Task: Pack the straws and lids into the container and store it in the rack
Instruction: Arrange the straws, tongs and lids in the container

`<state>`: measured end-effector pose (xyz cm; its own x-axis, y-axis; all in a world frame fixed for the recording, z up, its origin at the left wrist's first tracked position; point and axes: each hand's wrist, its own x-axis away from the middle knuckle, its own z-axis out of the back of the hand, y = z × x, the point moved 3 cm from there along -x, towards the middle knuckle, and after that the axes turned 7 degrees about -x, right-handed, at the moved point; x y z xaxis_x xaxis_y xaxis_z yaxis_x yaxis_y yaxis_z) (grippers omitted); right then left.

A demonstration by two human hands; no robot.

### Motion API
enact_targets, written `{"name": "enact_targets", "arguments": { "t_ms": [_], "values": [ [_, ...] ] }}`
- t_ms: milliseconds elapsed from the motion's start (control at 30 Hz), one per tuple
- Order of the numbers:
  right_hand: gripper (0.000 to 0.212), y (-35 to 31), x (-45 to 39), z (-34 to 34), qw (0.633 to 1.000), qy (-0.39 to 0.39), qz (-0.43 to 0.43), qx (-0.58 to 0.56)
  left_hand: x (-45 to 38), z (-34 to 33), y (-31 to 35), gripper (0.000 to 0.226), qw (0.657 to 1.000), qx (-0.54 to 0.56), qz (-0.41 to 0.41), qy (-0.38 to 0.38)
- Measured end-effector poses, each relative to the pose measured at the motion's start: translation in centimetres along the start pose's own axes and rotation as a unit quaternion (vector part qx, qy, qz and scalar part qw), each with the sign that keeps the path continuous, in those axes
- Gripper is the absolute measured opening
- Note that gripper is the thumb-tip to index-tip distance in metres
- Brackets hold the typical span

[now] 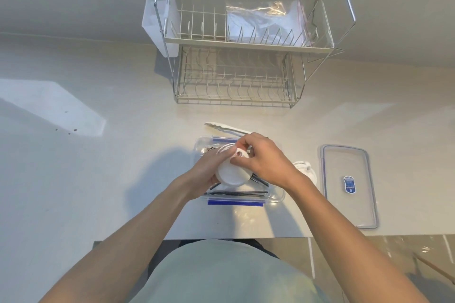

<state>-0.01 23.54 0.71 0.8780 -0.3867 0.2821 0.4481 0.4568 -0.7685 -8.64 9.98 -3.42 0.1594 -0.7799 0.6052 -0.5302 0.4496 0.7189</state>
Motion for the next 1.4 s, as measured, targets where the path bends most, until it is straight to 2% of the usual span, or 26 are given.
{"name": "enact_targets", "arguments": {
  "t_ms": [100, 300, 433, 467, 533, 600, 700, 767, 800, 867, 933, 1067, 1200, 1300, 1400],
  "values": [
    [0.024, 0.6, -0.2, -0.7, 0.999, -0.001, -0.015, -0.038, 0.2, 0.8, -0.7, 0.047, 0.999, -0.024, -0.001, 0.024],
    [0.027, 0.4, -0.8, -2.3, 0.996, -0.012, -0.028, -0.08, 1.2, 2.6, -1.7, 0.043, 0.998, 0.03, -0.013, 0.053],
    [0.02, 1.2, -0.8, -3.0, 0.981, 0.032, -0.088, -0.171, 2.2, 4.7, -1.5, 0.039, 0.982, 0.115, -0.056, 0.136],
    [0.023, 1.6, -0.8, -3.4, 0.984, 0.033, -0.095, -0.145, 2.5, 5.4, -1.4, 0.035, 0.975, 0.133, -0.067, 0.162],
    [0.029, 2.5, -1.0, -4.7, 0.996, -0.016, -0.092, -0.009, 3.1, 6.8, -1.4, 0.028, 0.962, 0.153, -0.075, 0.214],
    [0.026, 2.9, -1.1, -6.3, 0.989, -0.069, -0.086, 0.097, 3.5, 8.1, -1.8, 0.025, 0.951, 0.158, -0.072, 0.257],
    [0.021, 3.7, -1.4, -8.2, 0.971, -0.094, -0.105, 0.193, 4.1, 9.2, -2.4, 0.025, 0.942, 0.159, -0.072, 0.288],
    [0.012, 3.9, -1.6, -9.0, 0.967, -0.084, -0.126, 0.207, 4.4, 9.5, -2.9, 0.03, 0.939, 0.162, -0.073, 0.293],
    [0.016, 4.0, -1.7, -9.2, 0.967, -0.076, -0.133, 0.204, 4.5, 9.6, -3.2, 0.033, 0.94, 0.16, -0.073, 0.293],
    [0.042, 4.0, -1.8, -9.8, 0.966, -0.074, -0.153, 0.197, 4.7, 9.6, -3.8, 0.034, 0.944, 0.153, -0.071, 0.284],
    [0.058, 3.9, -1.9, -10.3, 0.963, -0.073, -0.168, 0.197, 4.8, 9.4, -4.3, 0.034, 0.948, 0.146, -0.063, 0.275],
    [0.07, 4.3, -2.0, -11.2, 0.952, -0.092, -0.175, 0.232, 4.9, 8.9, -4.7, 0.033, 0.953, 0.142, -0.055, 0.263],
    [0.077, 4.5, -2.2, -11.2, 0.957, -0.103, -0.173, 0.208, 4.8, 9.0, -5.2, 0.032, 0.956, 0.127, -0.045, 0.26],
    [0.067, 4.6, -2.5, -10.6, 0.966, -0.085, -0.175, 0.169, 4.7, 9.2, -5.0, 0.032, 0.958, 0.118, -0.044, 0.258],
    [0.029, 4.4, -2.5, -8.9, 0.981, -0.05, -0.156, 0.099, 4.4, 9.2, -4.4, 0.031, 0.96, 0.111, -0.051, 0.251]
  ]
}}
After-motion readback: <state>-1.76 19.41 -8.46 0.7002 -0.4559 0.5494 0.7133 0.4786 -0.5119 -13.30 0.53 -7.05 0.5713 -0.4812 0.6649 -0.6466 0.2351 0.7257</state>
